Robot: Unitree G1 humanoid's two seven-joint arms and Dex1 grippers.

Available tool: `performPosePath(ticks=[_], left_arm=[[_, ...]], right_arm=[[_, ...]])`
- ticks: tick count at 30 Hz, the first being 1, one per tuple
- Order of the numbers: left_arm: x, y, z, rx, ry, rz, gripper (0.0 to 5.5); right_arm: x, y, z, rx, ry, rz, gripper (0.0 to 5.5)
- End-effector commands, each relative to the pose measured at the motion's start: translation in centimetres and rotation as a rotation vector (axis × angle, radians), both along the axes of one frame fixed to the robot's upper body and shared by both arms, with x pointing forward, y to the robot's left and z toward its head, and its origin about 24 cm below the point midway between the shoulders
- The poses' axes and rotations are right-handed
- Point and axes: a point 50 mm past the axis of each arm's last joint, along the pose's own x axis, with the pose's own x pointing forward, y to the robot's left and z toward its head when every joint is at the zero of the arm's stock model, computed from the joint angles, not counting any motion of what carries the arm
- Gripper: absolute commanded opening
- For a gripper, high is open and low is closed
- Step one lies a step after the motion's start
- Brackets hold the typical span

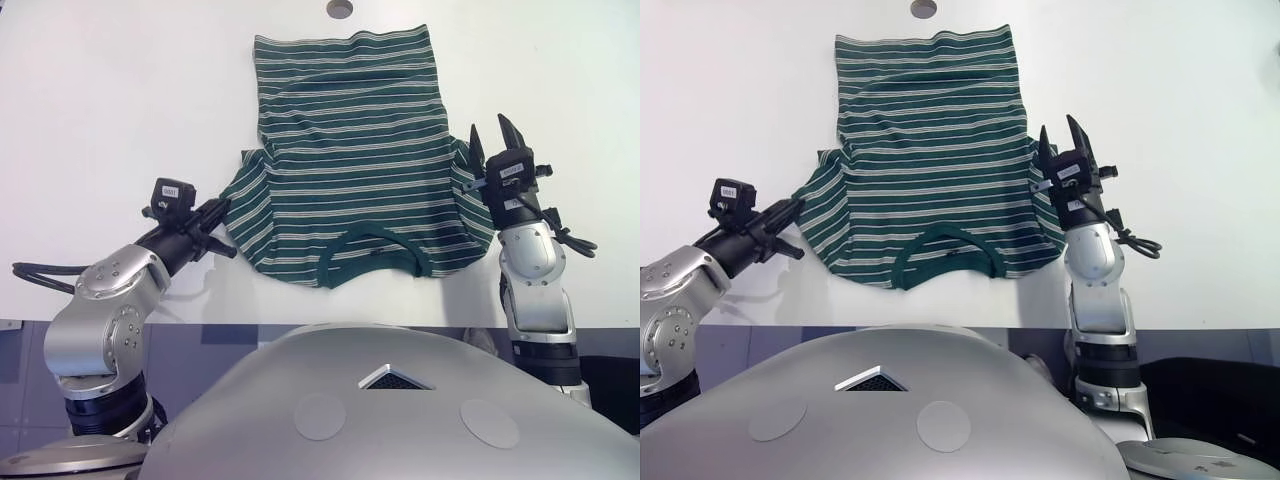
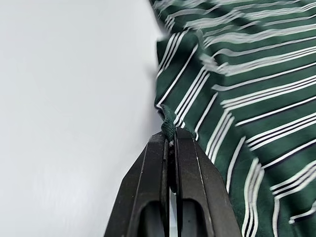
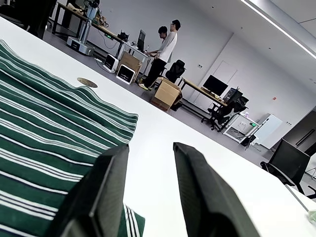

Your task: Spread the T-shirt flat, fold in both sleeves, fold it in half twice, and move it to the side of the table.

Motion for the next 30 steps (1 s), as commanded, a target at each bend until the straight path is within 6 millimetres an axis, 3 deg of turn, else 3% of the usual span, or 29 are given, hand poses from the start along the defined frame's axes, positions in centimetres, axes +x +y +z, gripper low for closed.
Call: performPosePath(ticks=[1, 10, 15, 18, 24, 26, 28, 30], left_arm=[[0.8, -0.8, 1.1, -0.003, -0.053, -0.138, 0.02], [-0.2, -3.8, -0.1, -0.131, 0.102, -0.483, 0.02], [0.1, -4.9, -1.1, -0.126, 0.128, -0.414, 0.02], [1.1, -6.1, -0.7, -0.151, 0.103, -0.402, 0.71], [2.9, -6.4, 2.0, -0.267, 0.066, -0.441, 1.53], [5.8, -5.2, 4.5, -0.358, -0.098, -0.356, 1.53], [8.8, -3.4, 7.1, -0.372, -0.353, -0.136, 1.56], [9.7, -2.0, 8.3, -0.351, -0.504, 0.027, 1.56]], right_arm=[[0.1, 0.1, 0.0, 0.003, -0.011, -0.011, 1.67], [0.6, 1.2, 0.0, 0.009, -0.019, 0.03, 1.67], [0.6, 1.0, 0.0, -0.016, 0.002, 0.081, 1.67], [0.6, 0.8, 0.0, -0.023, 0.008, 0.09, 1.67], [0.3, 0.2, 0.3, -0.003, -0.017, 0.056, 1.67], [-1.2, -0.4, 0.8, 0.06, -0.048, -0.015, 1.67], [-3.2, -0.9, 0.7, 0.17, -0.012, -0.13, 1.86], [-4.5, -0.9, 0.3, 0.256, 0.055, -0.2, 2.27]])
